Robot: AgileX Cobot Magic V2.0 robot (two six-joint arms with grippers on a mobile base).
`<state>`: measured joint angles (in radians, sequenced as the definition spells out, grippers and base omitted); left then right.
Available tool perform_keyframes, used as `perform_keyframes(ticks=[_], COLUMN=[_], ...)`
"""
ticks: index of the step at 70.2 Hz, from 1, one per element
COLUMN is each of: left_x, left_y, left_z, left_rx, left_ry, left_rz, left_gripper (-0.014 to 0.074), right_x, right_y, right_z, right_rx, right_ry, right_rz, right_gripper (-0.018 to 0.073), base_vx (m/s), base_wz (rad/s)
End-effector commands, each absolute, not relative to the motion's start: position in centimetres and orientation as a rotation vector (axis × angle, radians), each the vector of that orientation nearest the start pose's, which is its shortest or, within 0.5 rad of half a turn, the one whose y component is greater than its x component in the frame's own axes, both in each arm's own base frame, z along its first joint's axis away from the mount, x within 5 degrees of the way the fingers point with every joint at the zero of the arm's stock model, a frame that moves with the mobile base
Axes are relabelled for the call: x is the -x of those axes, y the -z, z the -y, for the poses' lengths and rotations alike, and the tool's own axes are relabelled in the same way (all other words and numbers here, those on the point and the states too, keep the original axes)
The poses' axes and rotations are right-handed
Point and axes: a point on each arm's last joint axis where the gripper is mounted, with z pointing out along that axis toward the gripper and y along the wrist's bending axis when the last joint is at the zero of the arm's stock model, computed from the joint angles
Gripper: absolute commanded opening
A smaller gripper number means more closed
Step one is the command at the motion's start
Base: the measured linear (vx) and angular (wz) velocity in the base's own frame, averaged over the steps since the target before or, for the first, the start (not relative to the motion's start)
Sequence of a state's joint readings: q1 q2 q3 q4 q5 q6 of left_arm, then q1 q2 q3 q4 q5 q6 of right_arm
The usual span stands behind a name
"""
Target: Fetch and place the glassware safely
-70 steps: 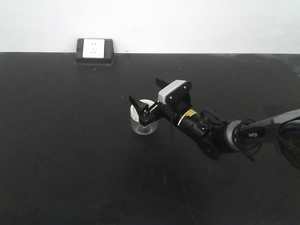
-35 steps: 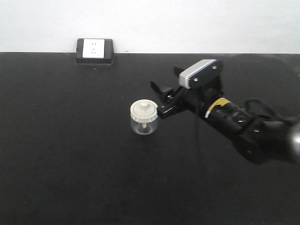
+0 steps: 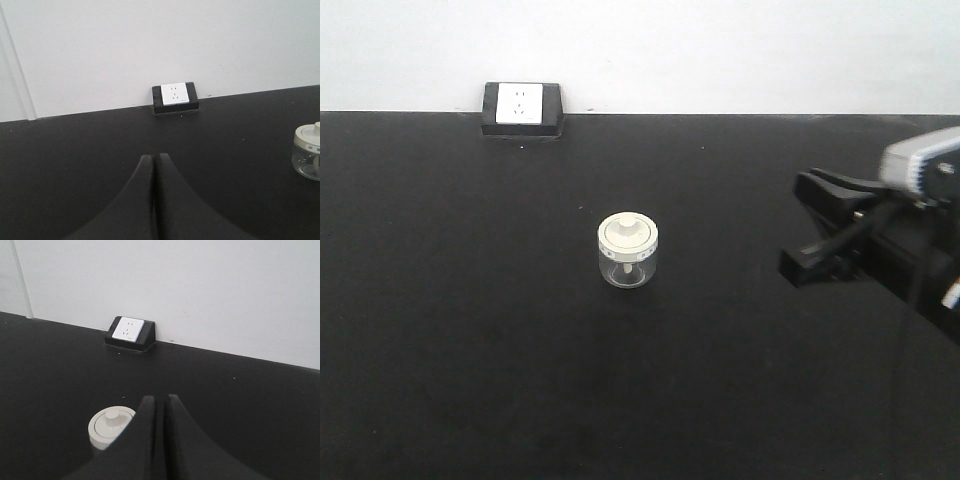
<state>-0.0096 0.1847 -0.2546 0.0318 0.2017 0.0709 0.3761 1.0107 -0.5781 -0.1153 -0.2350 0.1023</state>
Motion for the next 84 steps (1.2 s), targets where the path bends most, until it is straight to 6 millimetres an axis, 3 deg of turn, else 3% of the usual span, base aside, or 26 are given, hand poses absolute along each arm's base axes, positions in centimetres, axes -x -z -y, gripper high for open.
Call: perform_keyframes(ticks=[1,24,47,65,84], left_x=[-6.5,-6.5,-6.5,-6.5,-6.5], left_y=[-28.4,-28.4,-28.4,-28.4,-28.4], left_z=[0.1,0.1,0.1,0.1,0.1], left_rx=[-0.077,-0.077,-0.077,-0.077,-0.077], left_ry=[-0.061,-0.061,-0.061,-0.061,-0.061], left_rz=[-1.529,-1.529,-1.529,-1.529,-1.529], left_gripper=[-0.0007,-0.0007,-0.0007,-0.0007,-0.0007], right_x=[-18.2,-12.7,-8.2,-6.3,-6.1], right_y=[-32.9,-32.9,-30.9,-29.8,-29.5], right_z=[-7.3,-4.9,-3.1,-2.3,-2.2], right_rx=[0.325,0.317,0.31,0.306,0.306], right_ry=[-0.297,-0.27,-0.258,-0.244,-0.239], right_rz=[-1.578,-1.598,-1.508,-1.482,-1.504], right_gripper=[-0.0007,-0.0003,-0.0003,-0.0003,-0.0003], base_vx=[0.0,0.0,0.0,0.0,0.0], base_wz=[0.0,0.0,0.0,0.0,0.0])
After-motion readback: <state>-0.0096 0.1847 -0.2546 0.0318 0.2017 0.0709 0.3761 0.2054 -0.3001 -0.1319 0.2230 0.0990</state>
